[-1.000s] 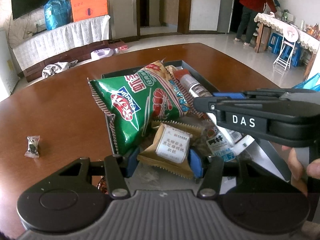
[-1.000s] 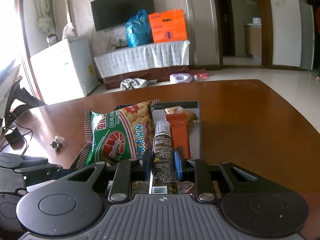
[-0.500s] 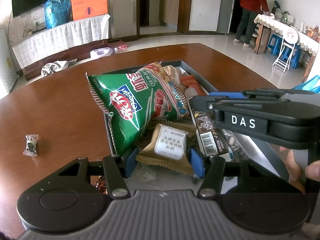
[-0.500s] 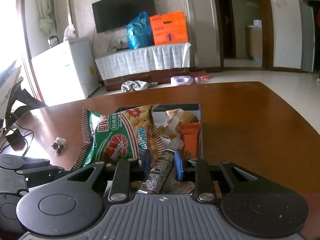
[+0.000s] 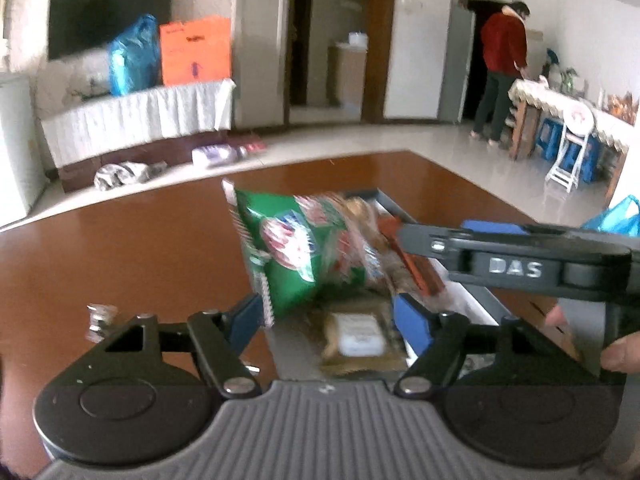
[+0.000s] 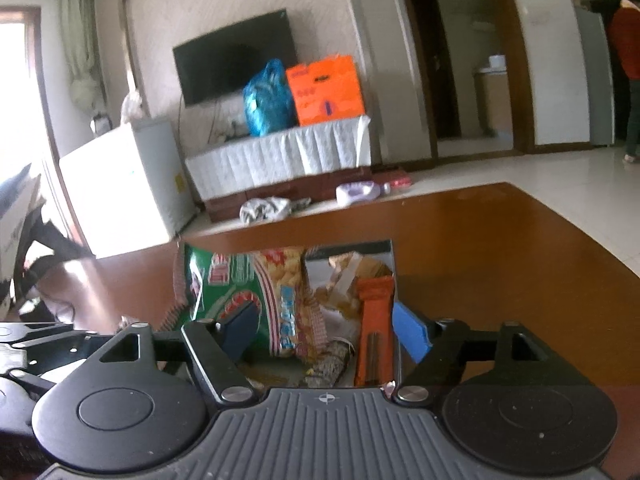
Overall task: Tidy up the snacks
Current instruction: 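Open both tools to release the packet and tube into the box, then move the left tool over the clear panda candy while the right tool approaches the brown wrapped chocolate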
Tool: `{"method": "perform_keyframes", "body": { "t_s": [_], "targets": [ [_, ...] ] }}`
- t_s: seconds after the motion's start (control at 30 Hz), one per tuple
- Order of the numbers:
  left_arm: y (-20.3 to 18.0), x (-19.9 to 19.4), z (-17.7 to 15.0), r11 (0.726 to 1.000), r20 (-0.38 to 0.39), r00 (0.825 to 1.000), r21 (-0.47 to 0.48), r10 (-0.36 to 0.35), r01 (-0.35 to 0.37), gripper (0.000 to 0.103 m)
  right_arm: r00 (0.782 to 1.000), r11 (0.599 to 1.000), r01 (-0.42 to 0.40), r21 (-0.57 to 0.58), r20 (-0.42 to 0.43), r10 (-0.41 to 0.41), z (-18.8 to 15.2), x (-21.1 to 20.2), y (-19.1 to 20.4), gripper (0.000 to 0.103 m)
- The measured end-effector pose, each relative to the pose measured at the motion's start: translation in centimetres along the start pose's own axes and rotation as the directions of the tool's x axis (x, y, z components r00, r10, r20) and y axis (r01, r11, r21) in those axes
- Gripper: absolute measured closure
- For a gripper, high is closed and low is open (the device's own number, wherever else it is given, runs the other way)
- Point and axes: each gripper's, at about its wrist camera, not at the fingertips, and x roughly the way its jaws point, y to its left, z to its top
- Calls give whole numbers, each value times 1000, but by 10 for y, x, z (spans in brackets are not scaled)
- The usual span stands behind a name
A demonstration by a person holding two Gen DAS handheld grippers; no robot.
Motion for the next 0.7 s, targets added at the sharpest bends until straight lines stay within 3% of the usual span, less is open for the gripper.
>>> {"method": "perform_keyframes", "body": {
  "t_s": [0.1, 0.23, 0.33, 0.47, 0.6, 0.7],
  "targets": [
    [24, -15, 3, 998, 37, 998, -44, 56, -54, 19, 1000, 1000, 15, 1, 27, -15, -1, -4, 4, 23],
    [67, -33, 2, 976, 80, 980, -134, 183, -171, 19, 1000, 1000, 21, -9, 21, -21, -5, -5, 14, 21],
    [102, -36, -4, 933, 52, 951, -215, 305, -287, 19, 1000, 1000, 9, -29, 11, -8, -9, -8, 29, 19],
    [146, -30, -19, 848, -58, 898, -308, 436, -431, 19, 999, 996, -38, -80, -5, 38, -17, -15, 58, 14],
    [169, -23, -28, 815, -112, 894, -374, 433, -442, 19, 992, 980, -124, -159, -39, 119, -27, -23, 95, 13],
    [170, -21, -26, 827, -106, 897, -352, 430, -438, 19, 982, 955, -185, -234, -77, 171, -37, -27, 127, 13]
  ]
}}
